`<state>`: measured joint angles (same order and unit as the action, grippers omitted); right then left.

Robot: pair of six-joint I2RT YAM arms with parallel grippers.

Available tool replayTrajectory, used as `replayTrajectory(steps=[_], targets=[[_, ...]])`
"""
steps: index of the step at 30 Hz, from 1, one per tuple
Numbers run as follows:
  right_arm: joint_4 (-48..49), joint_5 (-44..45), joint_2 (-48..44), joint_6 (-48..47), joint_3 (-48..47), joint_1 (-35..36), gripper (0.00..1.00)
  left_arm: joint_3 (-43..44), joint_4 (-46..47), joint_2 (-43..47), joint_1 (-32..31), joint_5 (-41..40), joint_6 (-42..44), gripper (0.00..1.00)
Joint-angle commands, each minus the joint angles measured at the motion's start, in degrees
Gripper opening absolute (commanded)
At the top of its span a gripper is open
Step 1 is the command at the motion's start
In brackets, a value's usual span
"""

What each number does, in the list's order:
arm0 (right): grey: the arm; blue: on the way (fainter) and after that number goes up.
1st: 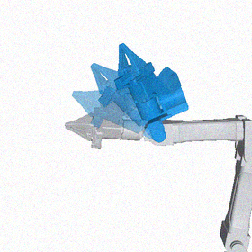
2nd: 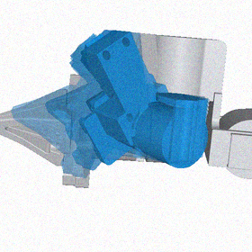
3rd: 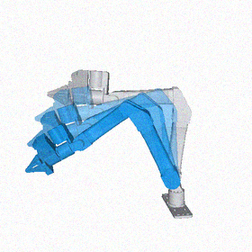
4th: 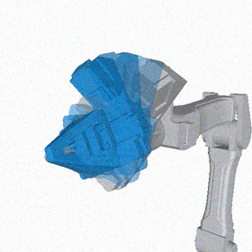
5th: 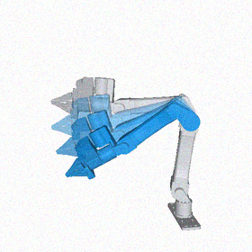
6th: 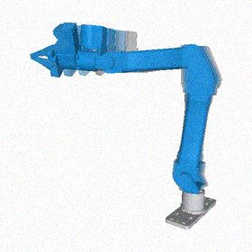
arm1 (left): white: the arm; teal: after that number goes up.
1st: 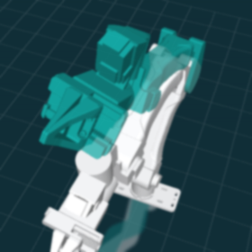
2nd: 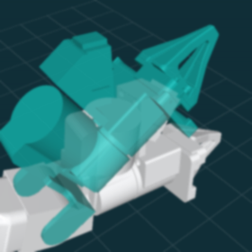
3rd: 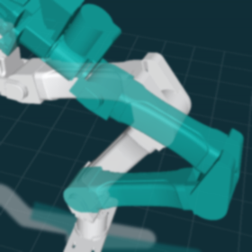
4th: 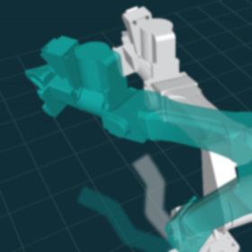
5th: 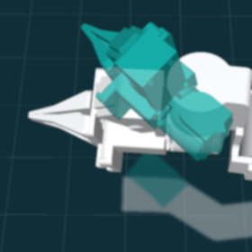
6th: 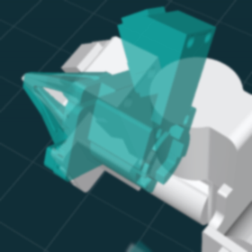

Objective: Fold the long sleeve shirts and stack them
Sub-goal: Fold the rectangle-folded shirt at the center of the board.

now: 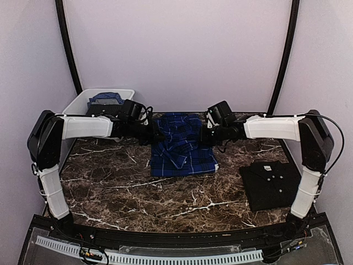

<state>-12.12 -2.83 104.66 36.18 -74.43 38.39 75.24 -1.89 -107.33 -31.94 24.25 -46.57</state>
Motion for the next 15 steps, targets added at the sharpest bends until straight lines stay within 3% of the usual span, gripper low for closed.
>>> replayTrajectory(steps=[1, 4, 7, 11, 15], targets=[[-1.3, 0.8, 4.8, -2.0, -6.4, -2.4, 0.31, 6.8, -1.4, -6.3, 2.0, 0.4, 2.5, 0.12], [-3.9, 2.3, 5.8, -4.9, -10.6, -2.7, 0.54, 8.8, -1.6, -6.9, 2.7, -2.1, 2.7, 0.40], [-5.0, 2.6, 4.8, -7.1, -11.9, -3.2, 0.66, 9.4, -2.4, -6.0, 3.6, -4.4, 2.9, 0.59], [-7.2, 4.6, 3.4, -9.2, -12.1, -3.5, 0.72, 7.8, -1.9, -3.2, 5.3, -6.3, 3.2, 0.73], [-6.3, 3.1, 1.4, -10.3, -9.0, -3.3, 0.69, 6.5, -3.3, -0.9, 5.8, -7.3, 5.4, 0.76]])
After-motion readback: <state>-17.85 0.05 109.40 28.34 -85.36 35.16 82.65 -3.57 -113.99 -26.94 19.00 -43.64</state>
